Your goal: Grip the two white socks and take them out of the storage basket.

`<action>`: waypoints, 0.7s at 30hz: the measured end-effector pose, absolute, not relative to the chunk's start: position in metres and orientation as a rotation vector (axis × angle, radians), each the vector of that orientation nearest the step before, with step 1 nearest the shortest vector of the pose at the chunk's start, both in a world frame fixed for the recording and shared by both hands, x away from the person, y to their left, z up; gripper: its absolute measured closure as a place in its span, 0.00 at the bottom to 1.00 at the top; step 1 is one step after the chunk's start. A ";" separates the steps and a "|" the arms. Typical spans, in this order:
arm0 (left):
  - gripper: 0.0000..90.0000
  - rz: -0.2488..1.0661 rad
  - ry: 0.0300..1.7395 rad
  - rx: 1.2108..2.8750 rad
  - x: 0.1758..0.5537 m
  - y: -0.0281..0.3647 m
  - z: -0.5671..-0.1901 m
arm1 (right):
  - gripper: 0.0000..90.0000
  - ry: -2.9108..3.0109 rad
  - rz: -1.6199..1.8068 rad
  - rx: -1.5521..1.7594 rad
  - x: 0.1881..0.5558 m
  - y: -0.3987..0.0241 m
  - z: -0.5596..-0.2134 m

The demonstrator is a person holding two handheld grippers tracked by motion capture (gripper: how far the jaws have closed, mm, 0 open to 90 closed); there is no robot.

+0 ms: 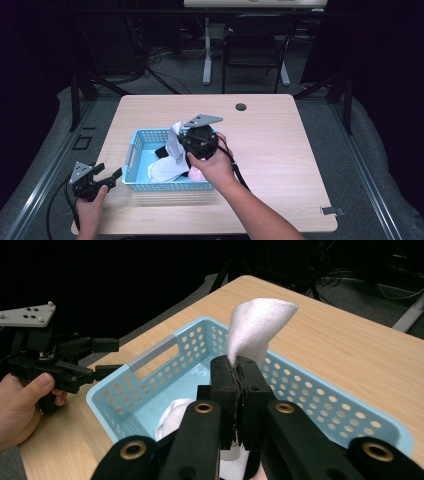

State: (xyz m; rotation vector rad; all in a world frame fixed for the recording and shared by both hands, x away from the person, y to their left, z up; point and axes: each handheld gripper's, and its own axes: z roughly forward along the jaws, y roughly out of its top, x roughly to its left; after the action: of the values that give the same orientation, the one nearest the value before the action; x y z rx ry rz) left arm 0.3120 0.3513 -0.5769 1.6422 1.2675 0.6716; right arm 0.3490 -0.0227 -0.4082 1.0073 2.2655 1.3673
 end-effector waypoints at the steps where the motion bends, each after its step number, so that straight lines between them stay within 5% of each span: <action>1: 0.25 0.671 1.268 1.643 0.312 0.351 -0.577 | 0.98 2.258 1.368 1.008 0.348 -0.026 -0.407; 21: 0.25 0.673 1.270 1.642 0.312 0.351 -0.577 | 0.98 2.136 1.405 1.042 0.325 -0.084 -0.391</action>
State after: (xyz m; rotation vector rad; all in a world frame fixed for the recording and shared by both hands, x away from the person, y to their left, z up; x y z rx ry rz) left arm 0.3117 0.3513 -0.5767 1.6420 1.2702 0.6729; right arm 0.3253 -0.0837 -0.3914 1.0416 2.1360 1.4049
